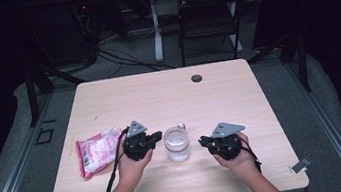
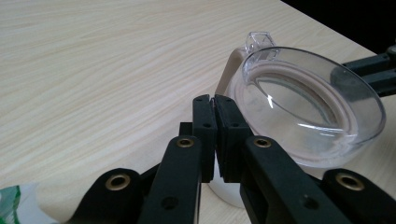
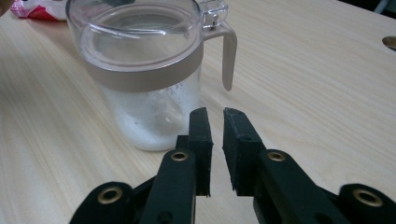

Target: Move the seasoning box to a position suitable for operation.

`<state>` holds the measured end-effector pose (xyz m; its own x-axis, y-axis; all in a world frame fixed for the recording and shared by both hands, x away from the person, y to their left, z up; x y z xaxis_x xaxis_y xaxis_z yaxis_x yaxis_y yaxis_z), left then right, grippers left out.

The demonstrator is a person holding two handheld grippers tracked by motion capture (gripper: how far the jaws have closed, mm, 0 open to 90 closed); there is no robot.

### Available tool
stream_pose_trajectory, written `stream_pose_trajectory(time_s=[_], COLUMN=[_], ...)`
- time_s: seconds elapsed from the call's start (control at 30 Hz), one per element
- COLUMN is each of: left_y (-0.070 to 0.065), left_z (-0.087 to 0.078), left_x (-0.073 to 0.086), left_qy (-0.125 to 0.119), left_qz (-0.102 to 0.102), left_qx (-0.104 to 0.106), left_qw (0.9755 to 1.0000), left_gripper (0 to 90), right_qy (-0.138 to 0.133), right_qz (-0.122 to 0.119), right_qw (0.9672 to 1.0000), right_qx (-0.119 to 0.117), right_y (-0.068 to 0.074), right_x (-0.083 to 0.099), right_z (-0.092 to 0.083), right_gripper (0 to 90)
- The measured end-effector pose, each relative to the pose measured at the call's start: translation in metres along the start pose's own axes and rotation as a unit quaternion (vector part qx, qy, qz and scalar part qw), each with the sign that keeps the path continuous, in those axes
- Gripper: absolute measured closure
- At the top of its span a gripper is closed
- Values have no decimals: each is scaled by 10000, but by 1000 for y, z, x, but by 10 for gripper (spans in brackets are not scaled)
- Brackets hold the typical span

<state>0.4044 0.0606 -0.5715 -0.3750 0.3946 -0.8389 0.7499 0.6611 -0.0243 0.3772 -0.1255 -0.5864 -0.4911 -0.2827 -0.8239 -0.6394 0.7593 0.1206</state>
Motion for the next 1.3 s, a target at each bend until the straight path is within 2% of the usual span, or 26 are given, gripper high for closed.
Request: stream_pose_trajectory(time_s=[0.03, 0.07, 0.17, 0.3, 0.33, 0.37, 0.47, 0.5, 0.63, 0.7, 0.8, 0.9, 0.97, 1.03, 1.13, 1.2, 1.23, 1.27, 1.3], left_y=[0, -2, -6, -7, -5, -5, -3, -2, -3, -4, -5, -5, -5, -5, -5, -8, -8, -10, -11], left_z=[-1, -3, -8, -15, -18, -18, -24, -27, -31, -35, -38, -40, -42, -43, -42, -41, -41, -40, -39], left_x=[0, 0, 3, 12, 16, 16, 25, 29, 33, 36, 38, 39, 39, 40, 39, 38, 38, 38, 37], left_qy=[-27, -59, -100, -12, 22, 22, 51, 61, 80, 77, 65, 64, 45, 59, 37, 70, 70, 91, 114], left_qz=[-24, -72, -86, -12, -46, -46, -117, -133, -104, -78, -58, -64, -55, -34, -32, 26, 26, 66, 115], left_qx=[-1, 28, 65, -23, -85, -85, -166, -192, -243, -260, -289, -294, -301, -299, -304, -272, -272, -240, -228], left_qw=[10000, 10000, 9999, 10000, 10000, 10000, 9998, 9997, 9996, 9996, 9995, 9995, 9995, 9995, 9995, 9996, 9996, 9996, 9996], left_gripper=[865, 837, 807, 772, 760, 751, 736, 718, 707, 697, 690, 686, 681, 671, 665, 658, 655, 655, 647], right_qy=[-44, -93, -99, -5, 17, 17, 150, 210, 260, 322, 322, 340, 349, 365, 397, 467, 467, 453, 428], right_qz=[-33, -173, -253, -280, -191, -191, -138, -89, -129, -226, -243, -236, -166, -72, 10, -21, -21, 27, 126], right_qw=[10000, 9998, 9996, 9996, 9998, 9998, 9997, 9995, 9990, 9987, 9986, 9984, 9984, 9985, 9982, 9985, 9985, 9987, 9990], right_qx=[-47, -38, -19, 38, -7, -7, -97, -212, -328, -336, -349, -374, -404, -407, -443, -289, -289, -245, -85], right_y=[0, -2, -4, -11, -15, -15, -18, -19, -16, -13, -12, -12, -13, -16, -17, -21, -21, -22, -26], right_x=[-2, -6, -9, -17, -20, -20, -22, -23, -25, -26, -28, -29, -30, -30, -30, -29, -29, -29, -28], right_z=[1, 4, 8, 21, 28, 28, 43, 51, 61, 70, 76, 79, 81, 83, 82, 78, 78, 77, 74], right_gripper=[808, 796, 798, 815, 815, 815, 804, 790, 776, 764, 756, 761, 774, 825, 828, 851, 851, 857, 857])
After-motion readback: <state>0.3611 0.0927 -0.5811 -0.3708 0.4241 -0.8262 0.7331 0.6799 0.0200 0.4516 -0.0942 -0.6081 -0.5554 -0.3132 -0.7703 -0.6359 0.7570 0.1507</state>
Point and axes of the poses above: each handheld gripper's, and its own axes: z roughly forward along the jaws, x roughly out of its underside, y roughly to its left, the point moved 9 cm from there along z, roughly forward along the jaws, and after that the axes turned 10 degrees about z, right-handed, at the moved point
